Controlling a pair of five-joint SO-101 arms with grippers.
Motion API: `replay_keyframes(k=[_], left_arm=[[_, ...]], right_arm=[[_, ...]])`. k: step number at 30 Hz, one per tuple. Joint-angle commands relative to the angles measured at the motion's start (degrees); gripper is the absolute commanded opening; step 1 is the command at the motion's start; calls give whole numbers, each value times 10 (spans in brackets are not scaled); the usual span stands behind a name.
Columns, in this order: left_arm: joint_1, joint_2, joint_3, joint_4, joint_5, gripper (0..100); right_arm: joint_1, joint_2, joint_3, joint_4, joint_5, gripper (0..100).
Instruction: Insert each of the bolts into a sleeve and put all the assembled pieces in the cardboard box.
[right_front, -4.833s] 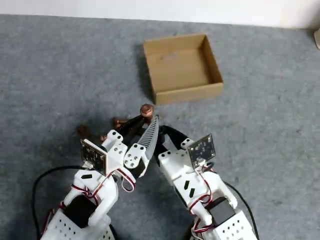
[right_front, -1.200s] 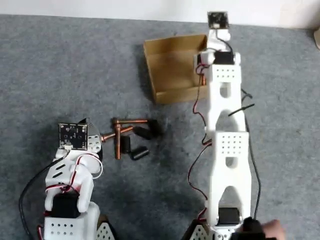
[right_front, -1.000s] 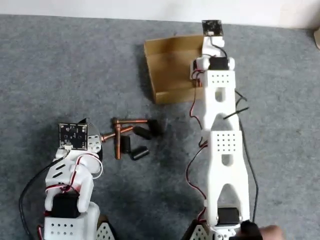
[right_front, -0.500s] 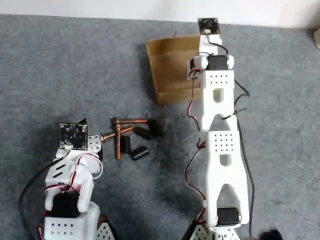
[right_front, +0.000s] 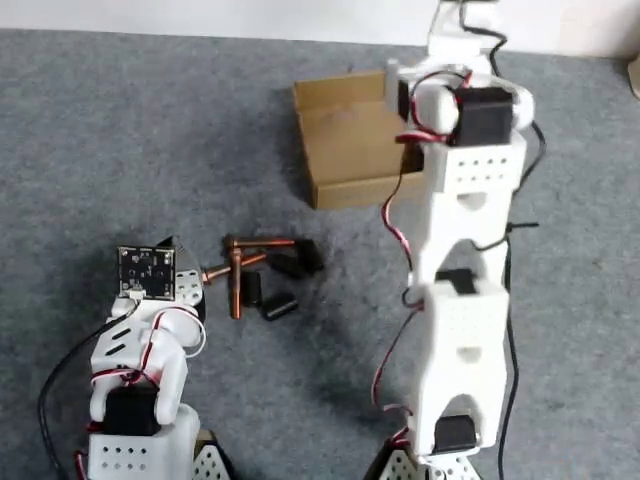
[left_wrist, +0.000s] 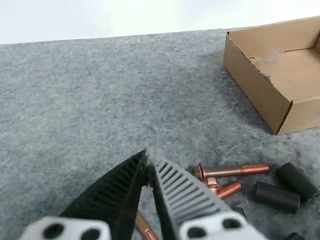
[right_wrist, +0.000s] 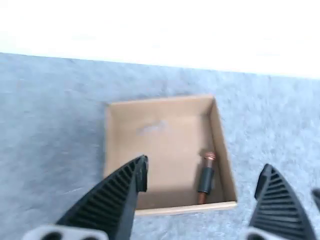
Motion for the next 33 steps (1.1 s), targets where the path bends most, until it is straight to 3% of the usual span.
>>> replay_keyframes(k=[1,11,15,23,28,33], left_arm=[[-3,2,-12,-16,2,8],[-19,2,-24,-15,4,10],[-19,2,-24,-15,4,10],[-10,2,-21,-15,4,10],[-1,2,-19,-15,4,10],[-1,2,-19,-15,3,10]], right_arm=[[-51,-143,126,13,-7,307],[-278,-487,622,3,-5,307],[-292,-546,870,-65,-4,307],[-295,-593,1261,-351,25,307],[-294,-592,1368,-498,25,307],[-295,-565,1353,-521,25,307]])
